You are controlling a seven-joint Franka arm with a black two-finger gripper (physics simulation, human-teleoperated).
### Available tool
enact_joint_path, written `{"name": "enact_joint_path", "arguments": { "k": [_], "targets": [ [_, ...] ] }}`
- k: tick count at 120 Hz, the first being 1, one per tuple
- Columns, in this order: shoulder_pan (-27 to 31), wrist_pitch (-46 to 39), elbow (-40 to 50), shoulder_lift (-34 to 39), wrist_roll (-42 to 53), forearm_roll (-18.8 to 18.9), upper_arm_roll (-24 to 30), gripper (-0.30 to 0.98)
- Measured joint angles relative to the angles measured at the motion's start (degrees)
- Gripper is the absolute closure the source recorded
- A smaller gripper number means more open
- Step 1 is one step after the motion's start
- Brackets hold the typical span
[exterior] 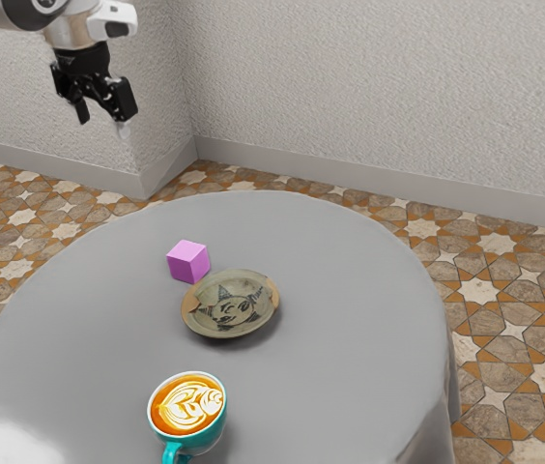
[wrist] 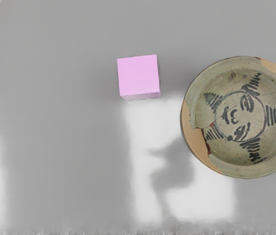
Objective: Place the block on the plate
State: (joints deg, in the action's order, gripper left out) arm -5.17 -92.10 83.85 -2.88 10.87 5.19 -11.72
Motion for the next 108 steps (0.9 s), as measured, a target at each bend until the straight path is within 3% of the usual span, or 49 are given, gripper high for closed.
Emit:
{"name": "enact_joint_path", "arguments": {
  "k": [20,49,88,108],
  "targets": [
    [-0.7,0.5,0.6,-2.0,0.4,-1.7,0.2,0.00],
    [-3.7,-9.3,10.1,-8.2,-0.2,-4.1,0.3,0.00],
    [1.3,-17.3,8.0,-18.4,-1.1,-7.2,0.7,0.00],
    [6.2,-18.6,4.0,-23.1,-0.9,-7.8,3.8,0.00]
  ]
}}
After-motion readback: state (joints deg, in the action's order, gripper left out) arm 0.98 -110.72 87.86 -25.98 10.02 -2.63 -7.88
